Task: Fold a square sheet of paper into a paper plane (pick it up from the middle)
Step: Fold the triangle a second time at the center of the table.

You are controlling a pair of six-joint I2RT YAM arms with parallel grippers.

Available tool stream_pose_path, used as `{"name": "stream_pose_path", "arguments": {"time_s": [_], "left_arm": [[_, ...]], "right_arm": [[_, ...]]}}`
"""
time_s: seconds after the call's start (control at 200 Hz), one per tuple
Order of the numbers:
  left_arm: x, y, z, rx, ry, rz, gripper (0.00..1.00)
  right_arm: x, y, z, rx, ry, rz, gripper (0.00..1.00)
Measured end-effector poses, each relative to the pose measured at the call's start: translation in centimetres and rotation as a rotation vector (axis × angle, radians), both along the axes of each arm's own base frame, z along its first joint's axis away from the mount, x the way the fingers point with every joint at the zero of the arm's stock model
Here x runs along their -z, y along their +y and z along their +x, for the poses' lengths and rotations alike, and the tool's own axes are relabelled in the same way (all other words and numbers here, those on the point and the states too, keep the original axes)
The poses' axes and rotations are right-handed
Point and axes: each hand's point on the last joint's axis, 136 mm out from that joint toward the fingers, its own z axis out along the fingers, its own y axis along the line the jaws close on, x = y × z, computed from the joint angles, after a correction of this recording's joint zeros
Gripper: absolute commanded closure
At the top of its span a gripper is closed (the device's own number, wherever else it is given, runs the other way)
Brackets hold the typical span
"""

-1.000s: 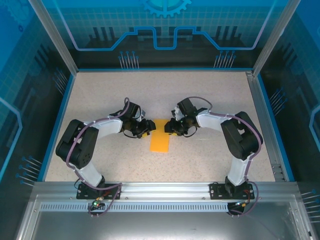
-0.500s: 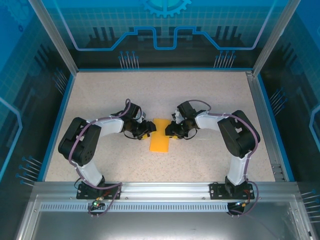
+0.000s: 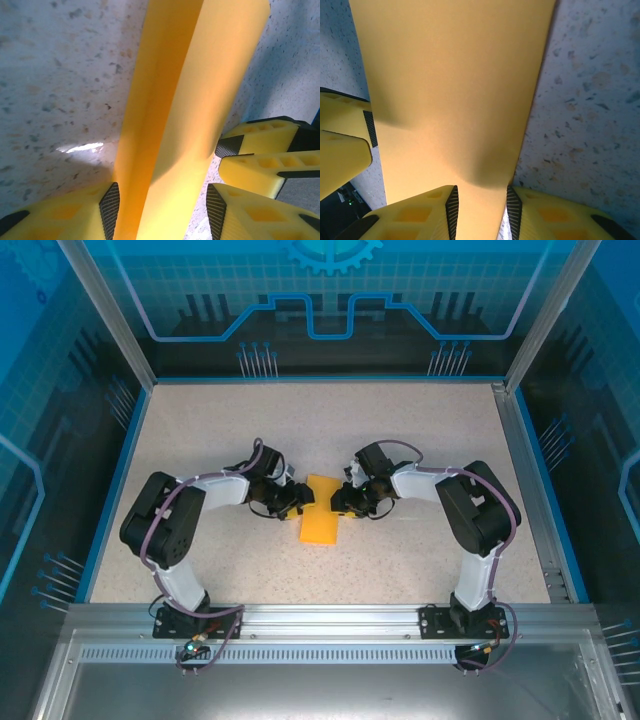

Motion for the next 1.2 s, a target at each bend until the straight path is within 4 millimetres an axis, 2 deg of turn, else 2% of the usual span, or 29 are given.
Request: {"name": "stream_pose_path", "arguments": {"time_s": [0.42,0.63,0.895,1.005,1.2], "left_arm": [[-0.7,-1.1,0.3,0.015,-0.006,-0.045,0.56],[-0.8,-1.9,2.4,0.02,-0.018,-0.091,0.6],[-1.6,-2.3,3.6,0.036,-0.037,-0.135,0.78],[-1.8,-1.9,3.9,0.03,-0.04,-0.145,0.79],[-2.3,-2.1,3.9,0.041,-0.041,-0.177,0.9]], "right_arm": [[0.0,0.0,0.0,-0.001,-0.002,0.004,0.65],[-0.1,0.1,0.0,-0.002,-0.001,0.009,0.64],[-0.1,0.1,0.0,-0.003,-0.001,0.012,0.62],[-0.4,0.0,0.1,-0.003,-0.015,0.009,0.57],[-2.8,-0.5,0.2,-0.001,-0.086,0.004,0.49]]}}
